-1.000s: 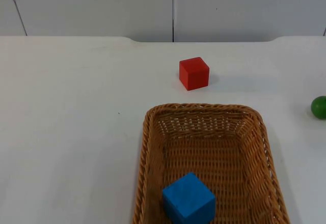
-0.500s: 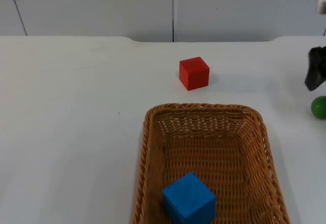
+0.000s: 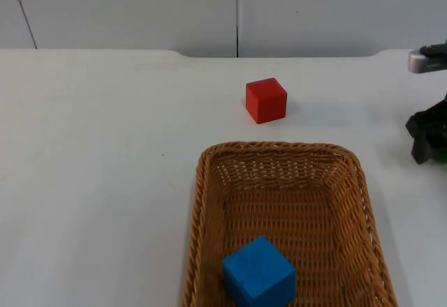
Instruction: Place all geometric objects except the red cube into the basket.
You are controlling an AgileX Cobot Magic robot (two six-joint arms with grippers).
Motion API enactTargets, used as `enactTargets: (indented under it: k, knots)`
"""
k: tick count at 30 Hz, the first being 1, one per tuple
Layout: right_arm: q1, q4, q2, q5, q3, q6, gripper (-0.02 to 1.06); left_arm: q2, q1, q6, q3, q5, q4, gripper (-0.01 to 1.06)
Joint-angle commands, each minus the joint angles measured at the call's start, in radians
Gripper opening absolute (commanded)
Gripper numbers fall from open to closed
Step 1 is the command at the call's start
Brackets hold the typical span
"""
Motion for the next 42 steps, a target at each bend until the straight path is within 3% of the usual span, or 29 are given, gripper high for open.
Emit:
enactTargets:
  k: [1, 2, 3, 6, 7, 11, 18, 23, 33, 37, 42]
  knots:
    - [0.0, -0.008, -0.004, -0.009, -0.005, 0.002, 0.58, -0.008, 0.004, 0.004, 0.003, -0.005, -0.005, 1.05]
    - [0.0, -0.009, -0.004, -0.01, -0.005, 0.002, 0.44, -0.008, 0.004, 0.004, 0.003, -0.005, -0.005, 1.05]
    - [0.0, -0.009, -0.004, -0.01, -0.005, 0.002, 0.44, -0.008, 0.004, 0.004, 0.003, -0.005, -0.005, 1.05]
    - [0.0, -0.009, -0.017, -0.016, -0.005, 0.002, 0.07, -0.008, 0.004, 0.004, 0.003, -0.009, -0.005, 1.05]
    - [0.0, -0.009, -0.028, -0.016, -0.005, 0.002, 0.0, -0.008, 0.004, 0.004, 0.003, -0.009, -0.005, 1.05]
    - [0.0, -0.009, -0.105, 0.023, -0.005, 0.002, 0.0, -0.008, 0.004, 0.004, 0.003, -0.009, -0.005, 1.05]
    - [0.0, -0.005, -0.374, 0.192, -0.005, 0.0, 0.0, -0.008, 0.004, 0.004, 0.003, -0.009, -0.014, 1.05]
    - [0.0, -0.005, -0.512, 0.26, -0.003, 0.0, 0.0, -0.008, 0.004, 0.004, 0.003, -0.009, -0.016, 1.05]
    - [0.012, 0.001, -0.591, 0.385, -0.003, 0.0, 0.0, -0.008, 0.004, 0.004, 0.003, -0.009, -0.021, 1.05]
    - [0.063, 0.001, -0.591, 0.421, -0.003, 0.0, 0.0, -0.008, 0.004, 0.004, 0.003, -0.005, -0.023, 1.05]
    - [0.246, 0.001, -0.585, 0.403, -0.003, 0.004, 0.0, -0.008, 0.004, 0.004, 0.003, -0.005, -0.023, 1.05]
